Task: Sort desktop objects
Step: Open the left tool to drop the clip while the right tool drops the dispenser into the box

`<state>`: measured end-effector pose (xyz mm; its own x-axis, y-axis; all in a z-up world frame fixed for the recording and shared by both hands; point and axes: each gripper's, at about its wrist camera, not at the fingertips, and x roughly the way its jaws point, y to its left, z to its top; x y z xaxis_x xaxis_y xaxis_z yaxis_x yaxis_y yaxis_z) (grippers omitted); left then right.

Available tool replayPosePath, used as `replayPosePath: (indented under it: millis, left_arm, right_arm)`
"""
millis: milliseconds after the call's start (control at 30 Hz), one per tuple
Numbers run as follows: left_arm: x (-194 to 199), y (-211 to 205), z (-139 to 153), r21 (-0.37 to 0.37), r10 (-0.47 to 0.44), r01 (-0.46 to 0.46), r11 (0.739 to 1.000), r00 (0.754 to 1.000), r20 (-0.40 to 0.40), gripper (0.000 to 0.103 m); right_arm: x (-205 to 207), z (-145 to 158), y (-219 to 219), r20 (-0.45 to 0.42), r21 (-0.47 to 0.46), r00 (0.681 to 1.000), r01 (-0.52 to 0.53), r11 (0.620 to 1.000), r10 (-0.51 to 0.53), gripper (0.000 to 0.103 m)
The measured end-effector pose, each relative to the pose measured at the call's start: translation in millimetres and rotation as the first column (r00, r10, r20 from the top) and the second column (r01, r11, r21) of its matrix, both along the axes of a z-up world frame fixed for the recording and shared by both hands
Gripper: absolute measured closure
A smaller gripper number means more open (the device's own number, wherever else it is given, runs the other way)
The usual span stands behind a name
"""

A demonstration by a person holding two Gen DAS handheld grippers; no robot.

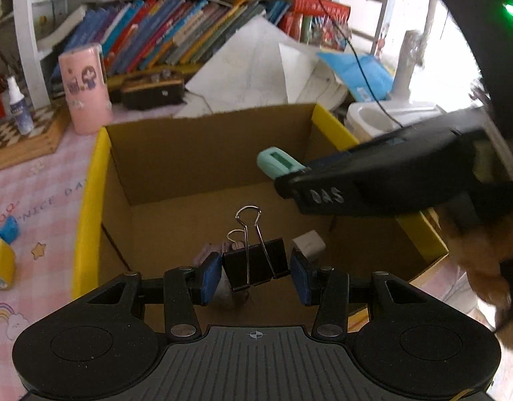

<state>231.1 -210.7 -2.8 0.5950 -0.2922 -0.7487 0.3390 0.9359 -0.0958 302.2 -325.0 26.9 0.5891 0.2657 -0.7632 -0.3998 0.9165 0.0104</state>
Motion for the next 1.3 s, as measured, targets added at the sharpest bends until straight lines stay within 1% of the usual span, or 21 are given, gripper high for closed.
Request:
replayPosePath:
  millis: [133, 200, 267, 467, 567, 700, 800, 900, 1000, 1167, 1233, 1300]
  left_arm:
    - [3.6, -2.3, -3.4, -0.007, -0.006, 0.006, 1.000, 0.999, -0.035, 0.058]
    - [7.3, -3.6, -4.0, 0.012, -0.003, 0.004, 1.000, 0.999, -0.051, 0.058]
    - [11.9, -3.5, -5.6, 0.013, 0.000, 0.001, 1.000, 0.997, -0.071, 0.059]
    - [16.1, -4.6, -10.9, 0.003, 0.013, -0.013, 1.000, 0.994, -0.106, 0.058]
    - [17.5, -5.7, -11.7, 0.002, 0.019, -0.019, 1.000, 0.994, -0.112, 0.058]
    - [16.4, -6.9, -10.8, 0.014, 0.023, -0.022, 1.000, 0.995, -0.100, 0.058]
    - [13.2, -6.9, -7.5, 0.020, 0.029, -0.027, 0.999, 0.996, -0.083, 0.057]
    - [8.8, -6.5, -2.2, 0.034, 0.031, -0.029, 0.999, 0.998, -0.059, 0.056]
    - [3.2, -5.7, 3.2, 0.046, 0.036, -0.034, 0.998, 0.999, -0.034, 0.054]
    - [-9.4, -2.7, 14.0, 0.057, 0.044, -0.045, 0.997, 0.999, 0.016, 0.052]
    - [-16.1, 0.4, 19.3, 0.060, 0.048, -0.051, 0.997, 0.998, 0.044, 0.051]
    - [-23.3, 4.9, 24.7, 0.064, 0.061, -0.066, 0.996, 0.995, 0.077, 0.048]
  right_arm:
    - [18.3, -8.7, 7.0, -0.039, -0.074, 0.997, -0.067, 0.995, 0.064, 0.080]
    - [23.8, -12.8, 12.0, -0.056, -0.106, 0.994, -0.103, 0.989, 0.097, 0.080]
    - [28.8, -19.3, 15.0, -0.082, -0.125, 0.989, -0.129, 0.984, 0.120, 0.080]
    - [34.1, -34.3, 16.0, -0.152, -0.125, 0.979, -0.153, 0.980, 0.134, 0.080]
    - [32.8, -32.7, 15.6, -0.150, -0.118, 0.978, -0.162, 0.980, 0.144, 0.080]
    - [32.8, -31.1, 15.1, -0.146, -0.109, 0.978, -0.164, 0.980, 0.147, 0.079]
    - [31.2, -27.5, 11.8, -0.117, -0.093, 0.983, -0.149, 0.984, 0.138, 0.076]
    - [28.4, -22.5, 6.3, -0.093, -0.062, 0.988, -0.125, 0.990, 0.119, 0.076]
    - [18.9, -11.2, -2.7, -0.040, -0.026, 0.995, -0.090, 0.996, 0.089, 0.074]
    - [-5.3, 14.5, -23.4, 0.076, 0.048, 0.997, 0.009, 0.999, -0.012, 0.068]
    - [-18.4, 23.0, -31.2, 0.122, 0.066, 0.991, 0.049, 0.997, -0.057, 0.067]
    - [-34.4, 29.6, -37.2, 0.168, 0.081, 0.980, 0.094, 0.992, -0.106, 0.062]
